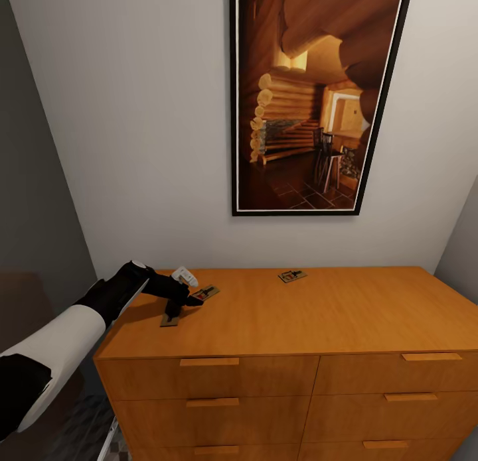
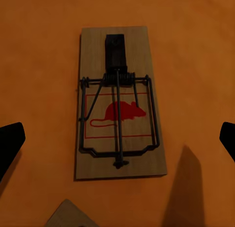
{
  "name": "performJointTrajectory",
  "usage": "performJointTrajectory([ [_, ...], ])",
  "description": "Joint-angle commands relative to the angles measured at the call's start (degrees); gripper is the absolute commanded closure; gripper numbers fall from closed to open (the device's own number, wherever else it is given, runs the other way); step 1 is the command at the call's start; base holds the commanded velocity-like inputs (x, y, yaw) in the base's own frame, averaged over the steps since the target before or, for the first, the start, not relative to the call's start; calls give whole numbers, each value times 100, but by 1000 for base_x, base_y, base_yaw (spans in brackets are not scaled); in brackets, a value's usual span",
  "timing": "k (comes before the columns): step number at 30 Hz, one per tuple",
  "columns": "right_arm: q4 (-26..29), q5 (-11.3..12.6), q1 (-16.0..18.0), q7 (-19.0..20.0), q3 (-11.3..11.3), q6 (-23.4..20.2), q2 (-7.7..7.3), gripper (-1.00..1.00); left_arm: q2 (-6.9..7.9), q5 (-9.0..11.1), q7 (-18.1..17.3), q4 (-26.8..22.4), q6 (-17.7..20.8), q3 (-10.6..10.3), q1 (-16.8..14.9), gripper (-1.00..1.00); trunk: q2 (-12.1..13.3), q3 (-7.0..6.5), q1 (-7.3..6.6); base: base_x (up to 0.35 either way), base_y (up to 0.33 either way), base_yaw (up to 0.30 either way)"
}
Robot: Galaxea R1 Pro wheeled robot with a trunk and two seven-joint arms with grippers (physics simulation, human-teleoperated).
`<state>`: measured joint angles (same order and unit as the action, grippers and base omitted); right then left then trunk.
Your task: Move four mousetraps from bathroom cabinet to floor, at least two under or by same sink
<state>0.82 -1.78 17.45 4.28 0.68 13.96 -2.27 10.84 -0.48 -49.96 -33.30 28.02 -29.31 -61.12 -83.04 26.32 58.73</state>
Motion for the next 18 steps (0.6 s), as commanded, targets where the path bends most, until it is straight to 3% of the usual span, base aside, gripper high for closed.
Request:
performJointTrajectory([
  [1,-5,-15,4,11,5,20,-2,100,4,-5,-13,-10,37,-14,-4,-100,-4,7,0,0,0,0],
  [18,-3,-15,4,11,5,19,-2,100,-2,-5,-7,5,37,-18,-4,-100,-4,7,0,0,0,0],
])
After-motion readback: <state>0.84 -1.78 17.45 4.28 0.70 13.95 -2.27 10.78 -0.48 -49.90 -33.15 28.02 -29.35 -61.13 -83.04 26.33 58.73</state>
